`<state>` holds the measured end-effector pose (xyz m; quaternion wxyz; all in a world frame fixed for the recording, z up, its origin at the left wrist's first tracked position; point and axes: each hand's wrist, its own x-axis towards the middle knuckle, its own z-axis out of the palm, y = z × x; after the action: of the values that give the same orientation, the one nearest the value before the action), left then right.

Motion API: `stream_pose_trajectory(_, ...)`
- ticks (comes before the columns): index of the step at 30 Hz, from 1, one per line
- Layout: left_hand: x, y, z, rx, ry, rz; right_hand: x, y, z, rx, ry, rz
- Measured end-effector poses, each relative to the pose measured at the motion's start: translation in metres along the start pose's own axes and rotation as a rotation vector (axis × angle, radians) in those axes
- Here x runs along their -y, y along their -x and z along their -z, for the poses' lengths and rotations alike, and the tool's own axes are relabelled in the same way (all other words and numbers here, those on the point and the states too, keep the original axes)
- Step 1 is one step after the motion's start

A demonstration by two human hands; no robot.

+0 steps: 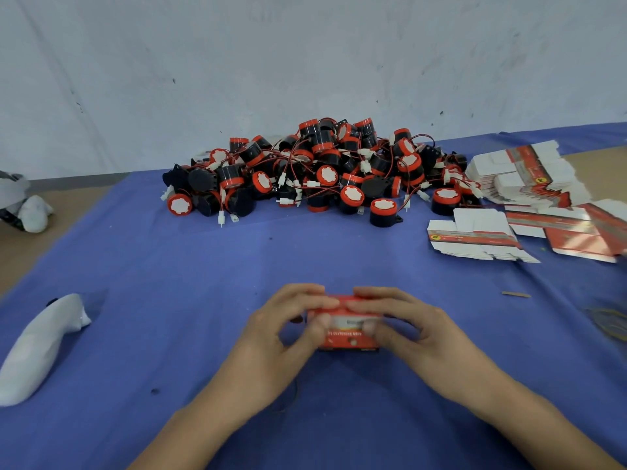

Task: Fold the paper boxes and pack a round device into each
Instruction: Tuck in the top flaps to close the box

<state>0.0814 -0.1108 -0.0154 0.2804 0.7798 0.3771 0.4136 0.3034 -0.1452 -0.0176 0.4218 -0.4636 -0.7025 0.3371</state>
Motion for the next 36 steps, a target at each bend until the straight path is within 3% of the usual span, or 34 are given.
stream_pose_trajectory(3, -0.022, -0.015, -0.013, -0.178, 0.251, 0.142, 0.019, -0.011, -0.015, -0.173, -0.236, 0.011)
stream_pose_trajectory(7, -0.047, -0.033, -0.035, -0.342, 0.456, 0.153, 0.038, -0.027, -0.04, -0.341, -0.561, -0.026)
stream_pose_trajectory(12, -0.056, -0.056, -0.048, -0.534, 0.524, 0.151, 0.048, -0.045, -0.042, -0.515, -0.627, -0.036)
stream_pose_trajectory(15, -0.055, -0.066, -0.055, -0.568, 0.591, 0.202, 0.046, -0.049, -0.043, -0.573, -0.637, -0.079)
stream_pose_trajectory(22, -0.063, -0.064, -0.085, -0.446, 0.584, 0.245, 0.04, -0.036, -0.023, -0.76, -0.627, -0.153)
stream_pose_trajectory(27, -0.077, -0.034, -0.094, -0.033, 0.557, 0.262, 0.034, 0.013, 0.002, -0.891, -0.575, -0.19)
stream_pose_trajectory(30, -0.108, -0.029, -0.098, 0.055, 0.56, 0.328, 0.042, 0.05, 0.021, -0.994, -0.663, -0.22)
stream_pose_trajectory(34, -0.189, -0.047, -0.121, -0.052, 0.811, 0.503, 0.06, 0.1, 0.042, -1.095, -0.744, -0.23)
stream_pose_trajectory(36, -0.244, -0.052, -0.136, 0.089, 0.976, 0.437, 0.067, 0.122, 0.046, -1.083, -0.682, -0.252)
